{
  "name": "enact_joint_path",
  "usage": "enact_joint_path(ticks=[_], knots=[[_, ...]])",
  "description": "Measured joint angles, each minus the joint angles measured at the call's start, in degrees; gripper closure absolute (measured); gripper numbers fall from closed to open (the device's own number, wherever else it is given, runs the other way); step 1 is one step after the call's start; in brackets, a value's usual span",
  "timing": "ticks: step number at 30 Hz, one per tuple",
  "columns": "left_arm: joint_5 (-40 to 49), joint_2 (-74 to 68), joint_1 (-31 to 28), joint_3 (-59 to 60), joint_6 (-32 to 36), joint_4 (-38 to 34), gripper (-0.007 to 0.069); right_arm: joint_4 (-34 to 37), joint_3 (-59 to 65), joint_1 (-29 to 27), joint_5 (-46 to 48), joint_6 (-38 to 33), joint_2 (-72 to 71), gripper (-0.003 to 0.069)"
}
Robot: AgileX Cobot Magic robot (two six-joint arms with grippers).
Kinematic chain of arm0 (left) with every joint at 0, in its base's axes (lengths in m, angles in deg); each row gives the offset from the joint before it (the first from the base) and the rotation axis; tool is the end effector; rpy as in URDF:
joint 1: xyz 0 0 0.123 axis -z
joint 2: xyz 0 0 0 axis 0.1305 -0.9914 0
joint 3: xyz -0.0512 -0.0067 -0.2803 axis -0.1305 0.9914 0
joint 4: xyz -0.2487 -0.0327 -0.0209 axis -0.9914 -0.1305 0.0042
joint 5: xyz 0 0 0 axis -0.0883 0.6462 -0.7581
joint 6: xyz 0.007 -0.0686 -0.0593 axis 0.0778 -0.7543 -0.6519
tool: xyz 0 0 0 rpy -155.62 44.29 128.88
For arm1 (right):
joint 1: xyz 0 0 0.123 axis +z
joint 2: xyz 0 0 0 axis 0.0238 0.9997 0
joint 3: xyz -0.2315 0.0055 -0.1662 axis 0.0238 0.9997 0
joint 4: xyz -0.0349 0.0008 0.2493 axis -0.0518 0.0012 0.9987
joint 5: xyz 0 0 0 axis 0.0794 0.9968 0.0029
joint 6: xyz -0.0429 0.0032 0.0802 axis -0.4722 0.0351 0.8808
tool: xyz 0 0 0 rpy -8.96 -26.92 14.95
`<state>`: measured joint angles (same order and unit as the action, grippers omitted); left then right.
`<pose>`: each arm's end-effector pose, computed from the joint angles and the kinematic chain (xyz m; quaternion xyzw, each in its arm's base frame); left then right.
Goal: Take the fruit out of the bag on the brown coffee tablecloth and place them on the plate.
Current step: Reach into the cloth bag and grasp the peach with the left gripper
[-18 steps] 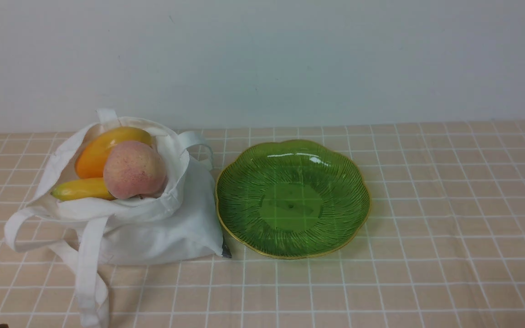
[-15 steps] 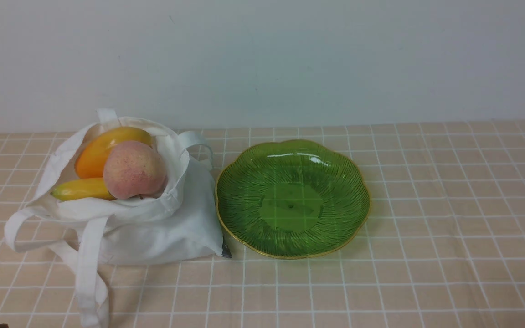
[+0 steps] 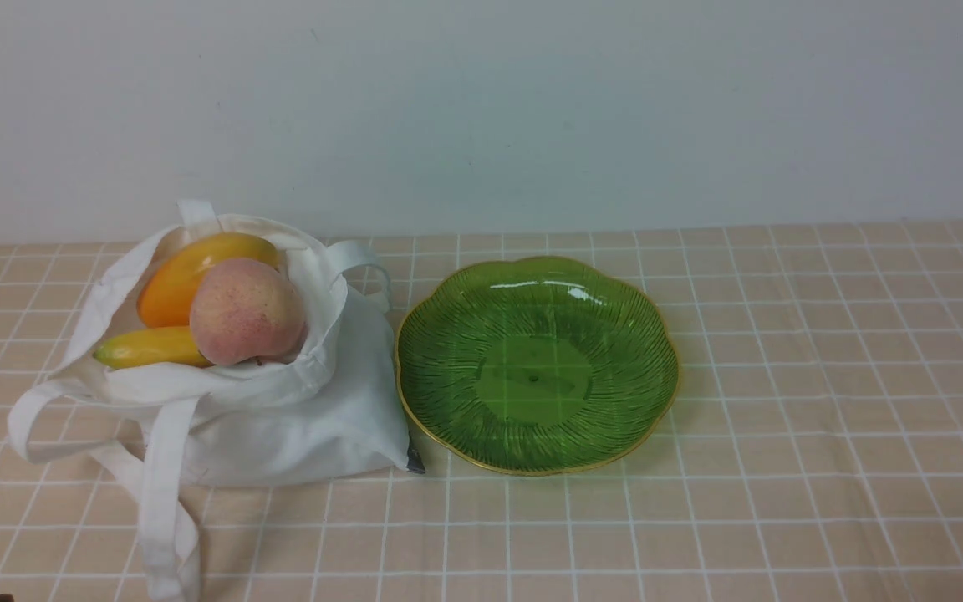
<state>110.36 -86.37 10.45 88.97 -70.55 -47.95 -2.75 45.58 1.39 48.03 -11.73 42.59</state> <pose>0.0522 -0.0018 0.1713 0.0111 0.8038 -0.0171 0.5946 0.0516 -0.0037 0.1723 0.0129 0.8079 -0.0151 0.5890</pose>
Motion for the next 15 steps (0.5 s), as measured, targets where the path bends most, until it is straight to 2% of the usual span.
enact_joint_path(ticks=[10, 15], knots=[[-0.7, 0.0, 0.0, 0.0, -0.1, -0.1, 0.0632, 0.0, 0.0, 0.0, 0.0, 0.0, 0.0, 0.0673], [-7.4, 0.0, 0.0, 0.1, -5.8, -11.2, 0.0632, 0.0, 0.0, 0.0, 0.0, 0.0, 0.0, 0.0673]])
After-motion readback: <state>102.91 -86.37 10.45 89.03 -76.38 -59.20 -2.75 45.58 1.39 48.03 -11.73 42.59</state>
